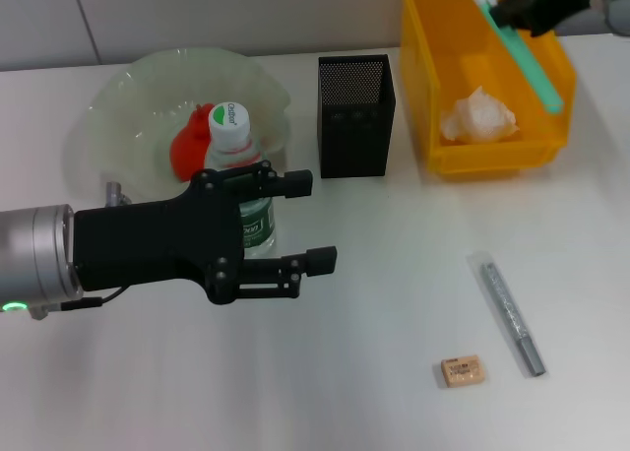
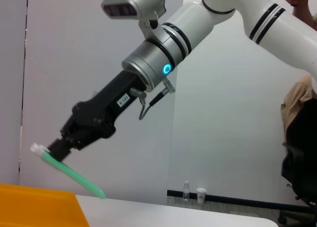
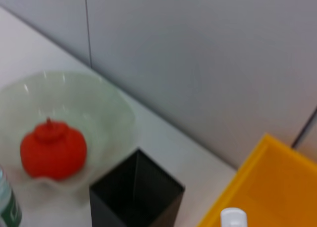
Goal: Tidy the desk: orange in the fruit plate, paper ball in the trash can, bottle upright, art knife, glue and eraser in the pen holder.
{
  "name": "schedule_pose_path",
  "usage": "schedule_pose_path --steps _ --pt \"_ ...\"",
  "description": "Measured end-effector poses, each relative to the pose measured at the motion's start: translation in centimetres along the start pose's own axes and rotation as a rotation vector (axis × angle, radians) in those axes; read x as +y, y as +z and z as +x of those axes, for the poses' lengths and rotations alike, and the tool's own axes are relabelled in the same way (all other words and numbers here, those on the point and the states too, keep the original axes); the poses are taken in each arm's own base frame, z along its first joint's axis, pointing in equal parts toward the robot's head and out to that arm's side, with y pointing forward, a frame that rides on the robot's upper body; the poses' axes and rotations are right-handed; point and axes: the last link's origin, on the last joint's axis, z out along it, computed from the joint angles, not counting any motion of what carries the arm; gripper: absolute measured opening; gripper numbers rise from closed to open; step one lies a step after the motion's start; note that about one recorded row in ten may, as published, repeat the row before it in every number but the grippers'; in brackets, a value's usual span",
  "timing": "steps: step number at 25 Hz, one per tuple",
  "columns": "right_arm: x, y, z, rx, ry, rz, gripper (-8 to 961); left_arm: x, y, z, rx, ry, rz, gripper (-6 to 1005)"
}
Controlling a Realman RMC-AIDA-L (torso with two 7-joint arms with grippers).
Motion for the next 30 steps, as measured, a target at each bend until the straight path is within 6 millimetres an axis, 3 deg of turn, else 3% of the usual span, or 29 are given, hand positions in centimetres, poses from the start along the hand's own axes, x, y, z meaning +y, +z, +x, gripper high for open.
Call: schedule_pose_path --steps 11,19,30 --pt "-0.3 -0.8 -0.4 -0.273 -0.023 -0.056 44 -0.1 0.0 0.1 0.0 0.004 0.0 813" --pt "-0.2 -0.9 0.9 -0.444 -0.038 -0.128 44 -0.1 0.1 -0.1 0.0 0.001 -0.001 813" --pt "-0.5 -0.4 4.4 -0.643 -0.04 -0.22 45 0.0 0.2 -0.2 0.001 -0.002 -0.003 813"
